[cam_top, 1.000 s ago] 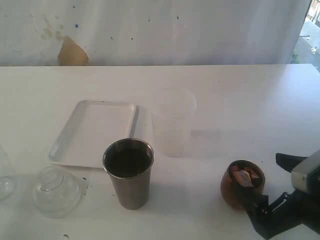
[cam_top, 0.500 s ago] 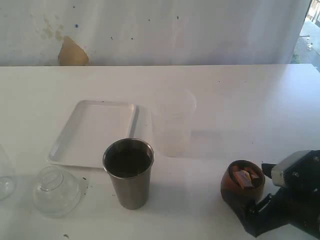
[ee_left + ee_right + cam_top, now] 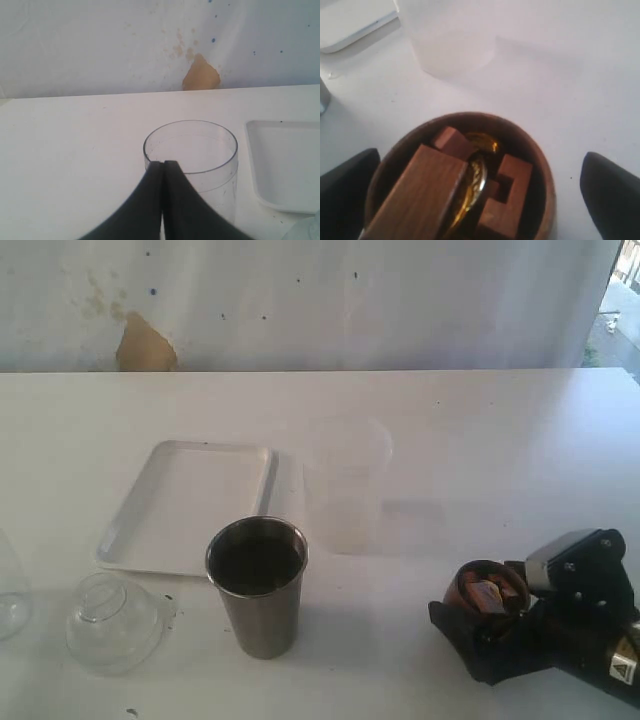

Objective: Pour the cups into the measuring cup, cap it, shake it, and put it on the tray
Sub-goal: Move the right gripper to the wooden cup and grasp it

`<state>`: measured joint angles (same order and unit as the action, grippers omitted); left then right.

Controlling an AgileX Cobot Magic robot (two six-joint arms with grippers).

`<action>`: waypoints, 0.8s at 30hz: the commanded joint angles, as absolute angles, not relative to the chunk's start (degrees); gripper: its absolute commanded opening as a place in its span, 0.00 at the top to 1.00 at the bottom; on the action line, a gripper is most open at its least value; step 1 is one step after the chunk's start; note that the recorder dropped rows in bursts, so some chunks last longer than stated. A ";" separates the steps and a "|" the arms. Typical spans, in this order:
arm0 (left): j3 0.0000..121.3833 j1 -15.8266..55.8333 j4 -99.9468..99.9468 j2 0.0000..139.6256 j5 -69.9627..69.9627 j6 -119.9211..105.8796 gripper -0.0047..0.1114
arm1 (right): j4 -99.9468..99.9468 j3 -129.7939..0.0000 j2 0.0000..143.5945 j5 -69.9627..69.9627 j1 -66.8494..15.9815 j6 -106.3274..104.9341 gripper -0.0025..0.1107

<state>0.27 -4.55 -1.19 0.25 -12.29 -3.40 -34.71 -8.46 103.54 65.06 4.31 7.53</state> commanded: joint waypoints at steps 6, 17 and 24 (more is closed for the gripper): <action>0.00 -4.37 -1.30 0.00 -11.59 -3.55 0.96 | -34.47 -8.69 103.70 67.65 4.39 10.70 0.06; 0.00 -4.37 -1.30 0.00 -11.59 -3.55 0.96 | -34.73 -10.00 104.11 59.84 4.39 11.82 0.06; 0.00 -4.37 -1.30 0.00 -11.59 -3.55 0.96 | -35.14 -12.10 108.68 60.33 4.39 12.59 0.06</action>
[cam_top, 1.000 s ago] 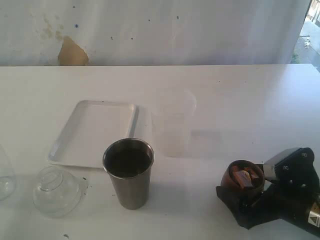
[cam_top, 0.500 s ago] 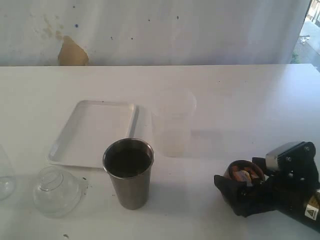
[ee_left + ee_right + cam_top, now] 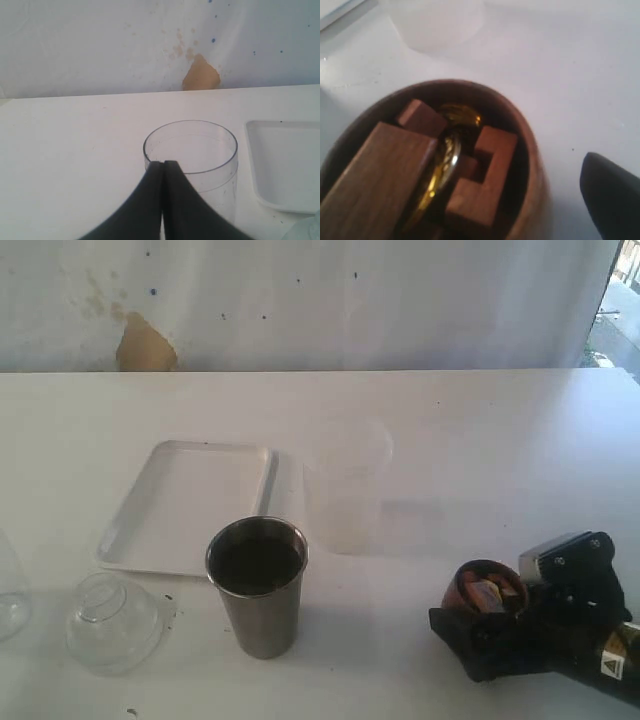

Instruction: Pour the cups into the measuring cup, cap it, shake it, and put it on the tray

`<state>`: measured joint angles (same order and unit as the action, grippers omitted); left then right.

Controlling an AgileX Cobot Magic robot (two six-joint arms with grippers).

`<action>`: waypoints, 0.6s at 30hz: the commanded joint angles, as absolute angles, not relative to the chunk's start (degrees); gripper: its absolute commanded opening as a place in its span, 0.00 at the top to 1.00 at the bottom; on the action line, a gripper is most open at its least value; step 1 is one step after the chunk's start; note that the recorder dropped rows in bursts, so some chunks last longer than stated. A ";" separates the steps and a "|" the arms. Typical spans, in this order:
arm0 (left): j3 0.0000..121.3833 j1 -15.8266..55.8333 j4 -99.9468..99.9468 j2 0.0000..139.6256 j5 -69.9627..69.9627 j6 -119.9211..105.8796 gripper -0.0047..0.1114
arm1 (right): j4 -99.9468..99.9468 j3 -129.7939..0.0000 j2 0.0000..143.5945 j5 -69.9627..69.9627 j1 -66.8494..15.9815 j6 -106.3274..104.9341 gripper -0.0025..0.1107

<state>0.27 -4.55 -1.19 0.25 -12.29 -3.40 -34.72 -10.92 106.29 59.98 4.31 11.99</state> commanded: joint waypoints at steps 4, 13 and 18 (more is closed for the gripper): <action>0.00 -4.37 -1.30 0.00 -11.59 -3.55 0.96 | -35.38 -12.60 109.57 63.03 4.39 12.59 0.06; 0.00 -4.37 -1.30 0.00 -11.59 -3.55 0.96 | -35.55 -12.93 109.57 63.99 4.39 12.59 0.10; 0.00 -4.37 -1.30 0.00 -11.59 -3.55 0.96 | -35.85 -12.93 109.57 64.68 4.39 12.59 0.44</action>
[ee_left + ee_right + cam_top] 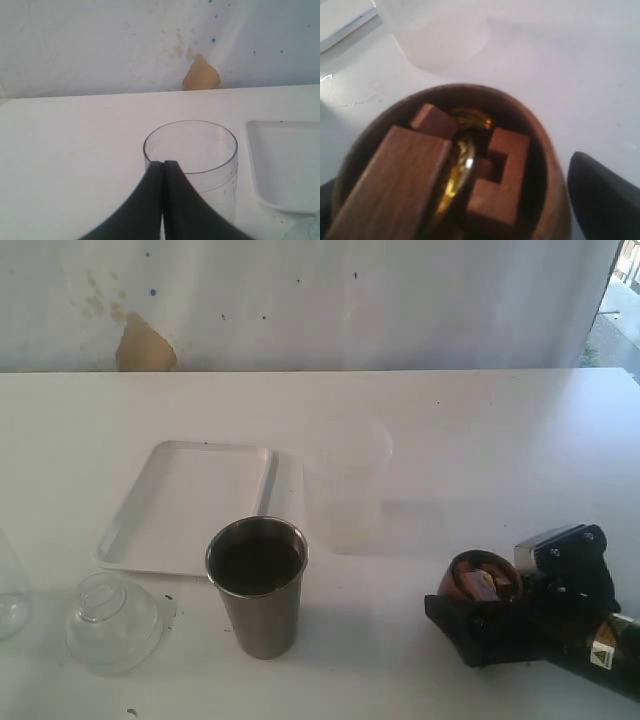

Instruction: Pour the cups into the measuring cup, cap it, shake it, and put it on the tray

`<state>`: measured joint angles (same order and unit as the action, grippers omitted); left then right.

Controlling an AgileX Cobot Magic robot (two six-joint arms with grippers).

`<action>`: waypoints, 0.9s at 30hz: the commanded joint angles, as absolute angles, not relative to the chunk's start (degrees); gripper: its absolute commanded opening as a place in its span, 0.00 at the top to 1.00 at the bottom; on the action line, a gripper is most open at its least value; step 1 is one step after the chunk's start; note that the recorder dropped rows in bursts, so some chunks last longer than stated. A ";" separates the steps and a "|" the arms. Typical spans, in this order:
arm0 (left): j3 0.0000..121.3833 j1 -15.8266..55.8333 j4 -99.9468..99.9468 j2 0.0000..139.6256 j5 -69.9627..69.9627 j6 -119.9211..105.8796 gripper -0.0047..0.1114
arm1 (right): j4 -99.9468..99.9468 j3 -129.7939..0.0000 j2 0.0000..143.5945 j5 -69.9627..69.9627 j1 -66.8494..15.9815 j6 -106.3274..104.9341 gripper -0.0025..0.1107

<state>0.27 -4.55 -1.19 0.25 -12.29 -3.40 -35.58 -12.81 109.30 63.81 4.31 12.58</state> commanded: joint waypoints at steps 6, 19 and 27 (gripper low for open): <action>0.00 -4.37 -1.30 0.00 -11.59 -3.55 0.96 | -43.72 -12.93 109.02 65.15 4.39 15.41 0.98; 0.00 -4.37 -1.30 0.00 -11.59 -3.55 0.96 | -48.19 -16.43 91.51 60.70 4.39 34.22 0.98; 0.00 -4.37 -1.30 0.00 -11.59 -3.55 0.96 | -55.21 -25.15 72.99 43.53 -2.19 51.61 0.98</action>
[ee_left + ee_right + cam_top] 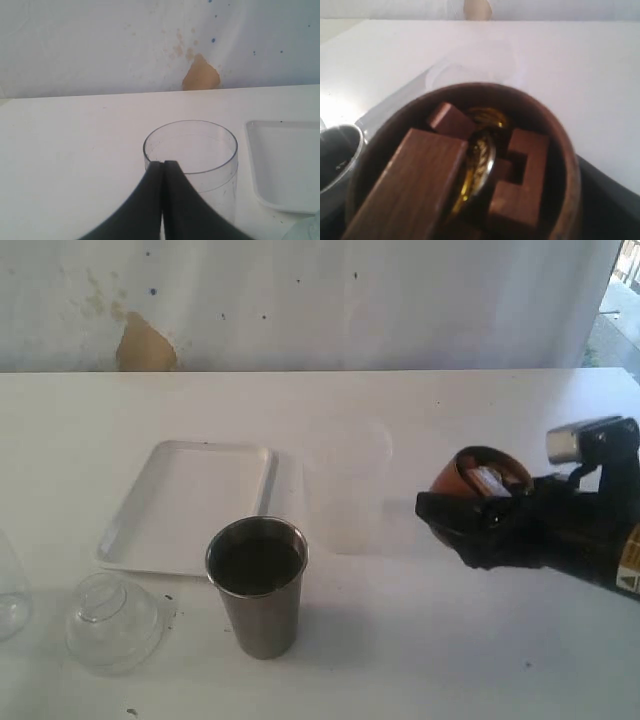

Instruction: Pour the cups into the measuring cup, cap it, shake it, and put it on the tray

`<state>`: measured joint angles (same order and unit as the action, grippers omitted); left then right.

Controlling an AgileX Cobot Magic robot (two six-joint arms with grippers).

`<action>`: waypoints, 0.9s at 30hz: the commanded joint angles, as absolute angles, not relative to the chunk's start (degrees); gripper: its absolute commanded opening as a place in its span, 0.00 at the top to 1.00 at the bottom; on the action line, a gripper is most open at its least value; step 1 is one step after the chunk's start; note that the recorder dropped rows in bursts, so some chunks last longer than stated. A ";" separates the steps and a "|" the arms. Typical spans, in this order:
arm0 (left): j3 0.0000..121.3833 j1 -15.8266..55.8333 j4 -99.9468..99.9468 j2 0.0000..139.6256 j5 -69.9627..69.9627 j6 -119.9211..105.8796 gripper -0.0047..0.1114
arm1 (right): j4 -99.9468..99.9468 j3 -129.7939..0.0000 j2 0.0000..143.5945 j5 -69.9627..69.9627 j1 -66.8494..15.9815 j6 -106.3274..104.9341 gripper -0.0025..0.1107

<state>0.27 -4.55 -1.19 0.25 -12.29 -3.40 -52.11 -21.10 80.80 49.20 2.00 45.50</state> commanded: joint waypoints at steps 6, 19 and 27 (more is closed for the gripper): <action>0.00 -4.37 -1.30 0.00 -11.59 -3.55 0.96 | -64.54 -37.42 64.81 33.93 -13.71 64.85 0.98; 0.00 -4.37 -1.30 0.00 -11.59 -3.55 0.96 | -69.24 -72.52 91.14 18.23 -44.95 64.11 0.98; 0.00 -4.37 -1.30 0.00 -11.59 -3.55 0.96 | -69.25 -95.48 112.76 7.42 -49.56 63.14 0.98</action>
<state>0.27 -4.55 -1.19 0.25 -12.29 -3.40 -69.43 -91.40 109.29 10.42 -49.37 63.86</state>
